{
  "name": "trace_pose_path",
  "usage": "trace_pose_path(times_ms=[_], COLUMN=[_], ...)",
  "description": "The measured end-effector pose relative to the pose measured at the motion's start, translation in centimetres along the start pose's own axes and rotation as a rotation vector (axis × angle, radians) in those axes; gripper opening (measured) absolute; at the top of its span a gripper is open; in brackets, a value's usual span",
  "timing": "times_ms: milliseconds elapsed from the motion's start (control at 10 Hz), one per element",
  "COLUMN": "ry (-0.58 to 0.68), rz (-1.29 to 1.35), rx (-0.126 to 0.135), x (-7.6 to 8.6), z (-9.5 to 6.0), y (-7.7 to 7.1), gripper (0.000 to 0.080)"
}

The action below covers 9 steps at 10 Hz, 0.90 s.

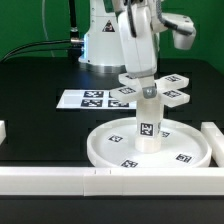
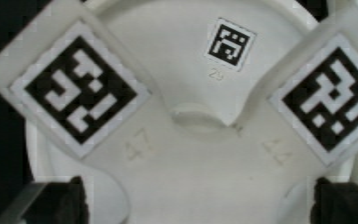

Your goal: Assemble round table

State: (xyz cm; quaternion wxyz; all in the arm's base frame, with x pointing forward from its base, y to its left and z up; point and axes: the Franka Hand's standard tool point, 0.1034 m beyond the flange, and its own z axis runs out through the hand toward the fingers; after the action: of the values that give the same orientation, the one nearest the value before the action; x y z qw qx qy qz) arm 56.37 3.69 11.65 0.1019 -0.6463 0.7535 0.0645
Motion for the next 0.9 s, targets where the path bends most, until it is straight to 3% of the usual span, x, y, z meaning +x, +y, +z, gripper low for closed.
trace_pose_path(times_ms=[300,500,600,700,800,900], ry=[-0.022,-0.020,-0.019,-0.029,-0.034,-0.033], rz=[-0.053,-0.075,-0.156,-0.300,-0.481,-0.609], rx=[0.024,0.019,0.008,-0.028,-0.088,-0.093], x=[-1.2,-1.1,-1.1,-1.2,-1.4,-1.6], z=[-2.2,-1.8,-1.6,-1.3,-1.6,-1.8], y=[-0.4,-0.2,-0.1,0.3,0.4,-0.2], gripper=[0.0649,0.0649,0.0649,0.0649,0.0649,0.0649])
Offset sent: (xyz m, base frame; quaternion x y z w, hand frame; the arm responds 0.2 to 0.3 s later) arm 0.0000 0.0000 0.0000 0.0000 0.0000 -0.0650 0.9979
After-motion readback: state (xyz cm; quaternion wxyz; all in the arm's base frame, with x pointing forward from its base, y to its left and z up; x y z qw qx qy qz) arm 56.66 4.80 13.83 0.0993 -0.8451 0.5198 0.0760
